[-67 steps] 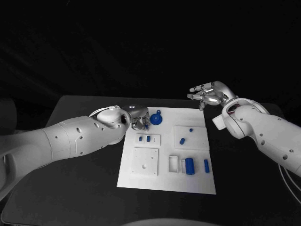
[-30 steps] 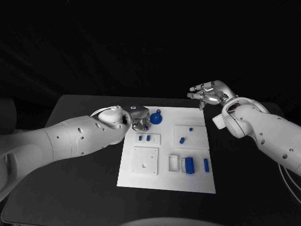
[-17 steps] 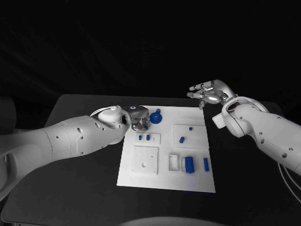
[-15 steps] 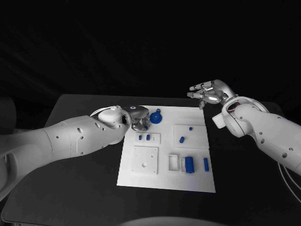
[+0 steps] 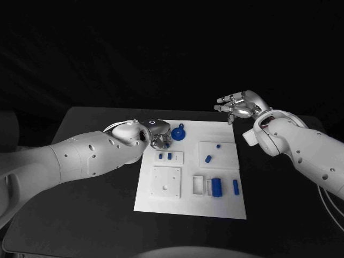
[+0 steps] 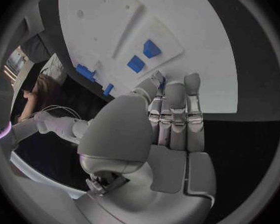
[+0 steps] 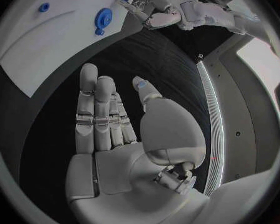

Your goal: Assemble the parts on the task board

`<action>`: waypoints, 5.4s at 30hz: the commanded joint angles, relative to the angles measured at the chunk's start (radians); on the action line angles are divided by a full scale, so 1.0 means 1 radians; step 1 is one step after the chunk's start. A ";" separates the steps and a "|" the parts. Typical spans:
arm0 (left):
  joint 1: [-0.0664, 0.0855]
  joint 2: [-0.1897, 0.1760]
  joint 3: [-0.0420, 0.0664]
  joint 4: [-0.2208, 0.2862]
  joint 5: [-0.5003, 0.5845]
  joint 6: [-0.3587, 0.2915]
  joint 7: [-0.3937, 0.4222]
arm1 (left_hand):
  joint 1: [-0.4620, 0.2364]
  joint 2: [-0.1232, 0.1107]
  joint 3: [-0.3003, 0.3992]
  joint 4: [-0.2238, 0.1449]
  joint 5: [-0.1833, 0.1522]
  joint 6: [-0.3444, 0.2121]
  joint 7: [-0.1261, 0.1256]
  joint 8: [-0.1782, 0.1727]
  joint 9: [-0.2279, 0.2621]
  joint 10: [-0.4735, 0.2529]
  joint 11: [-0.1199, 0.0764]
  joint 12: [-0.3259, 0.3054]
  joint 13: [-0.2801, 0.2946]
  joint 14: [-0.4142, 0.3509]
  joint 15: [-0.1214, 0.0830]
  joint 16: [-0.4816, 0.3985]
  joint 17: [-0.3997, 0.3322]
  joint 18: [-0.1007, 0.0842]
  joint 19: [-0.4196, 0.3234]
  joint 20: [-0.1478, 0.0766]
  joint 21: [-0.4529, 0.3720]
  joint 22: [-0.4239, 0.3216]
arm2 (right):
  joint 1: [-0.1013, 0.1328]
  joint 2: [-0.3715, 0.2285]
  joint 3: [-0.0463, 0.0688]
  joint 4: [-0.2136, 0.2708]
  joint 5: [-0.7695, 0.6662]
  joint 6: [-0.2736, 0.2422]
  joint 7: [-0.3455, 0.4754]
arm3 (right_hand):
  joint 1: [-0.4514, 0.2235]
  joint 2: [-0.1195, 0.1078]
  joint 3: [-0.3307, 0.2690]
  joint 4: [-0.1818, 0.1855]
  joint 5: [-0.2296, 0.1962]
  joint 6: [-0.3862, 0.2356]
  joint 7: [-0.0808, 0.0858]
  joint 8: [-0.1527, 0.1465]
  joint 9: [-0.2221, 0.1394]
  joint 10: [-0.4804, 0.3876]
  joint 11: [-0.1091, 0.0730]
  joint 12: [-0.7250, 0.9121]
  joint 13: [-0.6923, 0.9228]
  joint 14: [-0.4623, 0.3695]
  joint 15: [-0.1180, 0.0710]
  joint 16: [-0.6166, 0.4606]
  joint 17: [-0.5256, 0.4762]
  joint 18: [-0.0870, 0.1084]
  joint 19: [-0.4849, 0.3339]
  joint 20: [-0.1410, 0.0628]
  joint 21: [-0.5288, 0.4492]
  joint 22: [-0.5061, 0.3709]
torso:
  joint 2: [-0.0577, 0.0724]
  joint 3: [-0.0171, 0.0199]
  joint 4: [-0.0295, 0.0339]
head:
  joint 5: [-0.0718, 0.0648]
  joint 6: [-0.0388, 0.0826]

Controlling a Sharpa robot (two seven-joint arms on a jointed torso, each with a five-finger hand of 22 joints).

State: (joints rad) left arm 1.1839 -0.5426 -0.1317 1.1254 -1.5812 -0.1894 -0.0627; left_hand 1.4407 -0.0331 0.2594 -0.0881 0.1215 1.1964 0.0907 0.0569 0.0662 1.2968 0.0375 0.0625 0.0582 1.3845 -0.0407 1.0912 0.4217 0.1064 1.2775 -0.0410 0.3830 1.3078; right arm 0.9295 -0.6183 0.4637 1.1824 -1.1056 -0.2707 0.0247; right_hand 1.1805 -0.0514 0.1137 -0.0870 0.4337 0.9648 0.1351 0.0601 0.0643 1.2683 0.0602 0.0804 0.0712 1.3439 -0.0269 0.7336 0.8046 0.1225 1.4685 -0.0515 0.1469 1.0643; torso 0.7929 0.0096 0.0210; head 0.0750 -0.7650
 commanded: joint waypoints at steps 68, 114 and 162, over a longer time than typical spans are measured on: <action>-0.006 -0.016 -0.004 -0.008 -0.016 -0.042 -0.019 | 0.001 -0.098 0.049 0.006 -0.009 -0.167 0.010 0.005 -0.003 -0.091 0.033 -0.004 0.001 -0.034 0.017 -0.011 -0.005 0.012 -0.001 -0.002 -0.034 0.020 | -0.003 -0.006 0.000 -0.004 -0.010 0.017 0.003 | 0.000 -0.004 0.011 -0.006 0.000 0.000 0.007 0.003 0.002 -0.020 0.008 -0.010 -0.003 0.000 0.006 0.007 -0.002 0.021 0.030 0.008 0.009 -0.008 | 0.000 -0.0003 -0.0006 | -0.002 -0.004; 0.030 -0.126 0.059 0.045 1.306 -0.161 0.420 | -0.057 0.004 0.005 -0.031 0.010 -0.124 0.044 0.010 0.000 -0.129 0.073 -0.004 0.000 -0.156 0.127 -1.026 -0.301 -0.048 -0.285 0.108 -0.310 -0.649 | -0.084 -0.036 -0.166 0.104 -0.857 -0.024 -0.325 | 0.063 -0.183 0.519 -0.065 -0.380 0.181 -0.029 0.003 0.005 -0.033 0.003 -0.019 -0.010 0.085 0.002 0.045 0.000 0.024 0.038 0.004 0.159 0.040 | -0.016 -0.0093 -0.0059 | -0.041 0.020; 0.030 -0.122 0.059 0.028 1.305 -0.143 0.399 | -0.070 0.006 -0.006 -0.044 0.009 -0.135 0.047 0.011 0.000 -0.147 0.080 -0.004 0.000 -0.170 0.133 -1.026 -0.299 -0.043 -0.270 0.114 -0.307 -0.733 | -0.083 0.037 -0.234 0.023 -0.899 -0.033 -0.371 | 0.073 -0.052 0.582 -0.139 -0.386 0.295 -0.056 0.005 0.037 0.087 -0.036 -0.019 -0.007 0.087 -0.034 0.041 0.015 0.003 0.031 -0.034 0.197 0.063 | -0.017 -0.0100 -0.0093 | -0.026 0.002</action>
State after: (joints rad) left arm 1.2122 -0.6667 -0.0742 1.1517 -0.2803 -0.3479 0.3293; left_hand 1.3770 -0.0271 0.2546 -0.1274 0.1345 1.0664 0.1393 0.0719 0.0654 1.1574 0.1161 0.0559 0.0587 1.2184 0.0930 0.0696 0.1212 0.0609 1.0028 0.0733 0.0731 0.5756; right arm 0.8553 -0.5823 0.2357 1.2117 -1.9777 -0.3295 -0.3168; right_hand 1.2478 -0.1152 0.6943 -0.2265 0.0539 1.2511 0.0780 0.0598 0.0999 1.3478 0.0248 0.0554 0.0642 1.4314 -0.0538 0.7800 0.8186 0.1102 1.4682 -0.0773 0.3367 1.1260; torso 0.7767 0.0004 0.0126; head 0.0491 -0.7632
